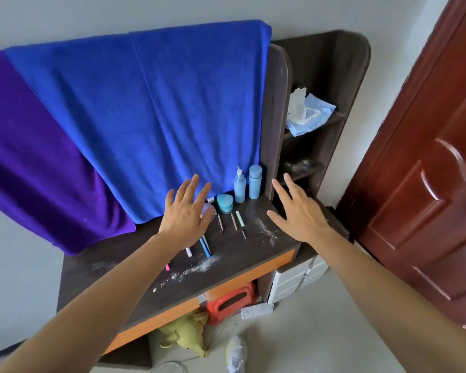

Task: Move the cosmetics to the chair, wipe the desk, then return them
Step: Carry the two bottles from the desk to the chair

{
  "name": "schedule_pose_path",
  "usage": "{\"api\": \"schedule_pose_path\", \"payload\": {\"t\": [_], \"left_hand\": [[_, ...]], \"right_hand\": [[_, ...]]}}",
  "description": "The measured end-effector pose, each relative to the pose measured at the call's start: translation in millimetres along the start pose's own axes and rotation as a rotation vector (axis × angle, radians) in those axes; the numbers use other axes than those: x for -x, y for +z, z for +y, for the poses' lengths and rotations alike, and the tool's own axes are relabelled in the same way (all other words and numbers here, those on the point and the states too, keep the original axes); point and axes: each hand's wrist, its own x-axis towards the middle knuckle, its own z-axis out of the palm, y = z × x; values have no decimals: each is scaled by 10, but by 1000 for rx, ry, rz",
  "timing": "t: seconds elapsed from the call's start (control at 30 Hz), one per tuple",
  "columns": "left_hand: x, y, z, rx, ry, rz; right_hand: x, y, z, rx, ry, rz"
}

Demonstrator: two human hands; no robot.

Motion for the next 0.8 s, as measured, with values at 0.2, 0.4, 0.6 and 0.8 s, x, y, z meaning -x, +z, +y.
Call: {"api": "schedule_pose_path", "payload": {"t": [0.2,0.4,0.6,0.8], "left_hand": [[-681,852,-170,148,-26,-156],[-1381,1598,-294,359,-95,-301],[-1833,2153,-253,524,-218,-399],[-2107,2520,-189,670,-316,-353]], "right_hand": [[-713,578,183,-119,11,-144],[-1446,968,331,-273,63,-247],[-1963,1394,441,-497,189,-251],[-2258,1806,456,-763,261,-152]]}}
